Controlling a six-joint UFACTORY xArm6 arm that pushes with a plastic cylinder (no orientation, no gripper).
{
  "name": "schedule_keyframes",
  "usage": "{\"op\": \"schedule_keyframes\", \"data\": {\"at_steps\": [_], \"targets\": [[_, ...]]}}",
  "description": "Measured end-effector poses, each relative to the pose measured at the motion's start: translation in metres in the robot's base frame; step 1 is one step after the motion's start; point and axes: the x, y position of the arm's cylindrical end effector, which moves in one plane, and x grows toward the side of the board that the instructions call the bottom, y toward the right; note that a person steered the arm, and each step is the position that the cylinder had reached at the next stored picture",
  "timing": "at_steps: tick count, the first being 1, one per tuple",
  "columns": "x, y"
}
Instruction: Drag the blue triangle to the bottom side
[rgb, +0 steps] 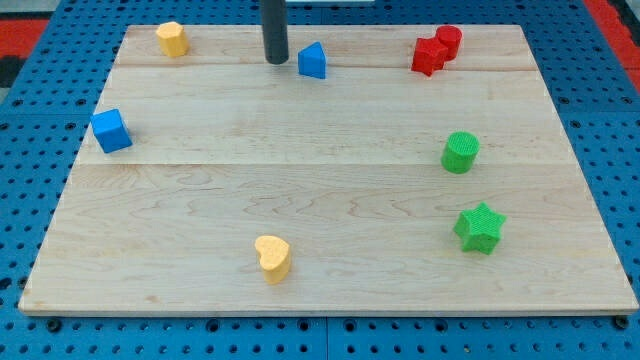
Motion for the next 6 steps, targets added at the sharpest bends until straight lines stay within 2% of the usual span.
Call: {"op": "schedule_keyframes", "data": {"at_steps": [1, 2, 6], "targets": [[-0.022, 0.015], [-0.026, 0.056], [0.090, 0.100]]}}
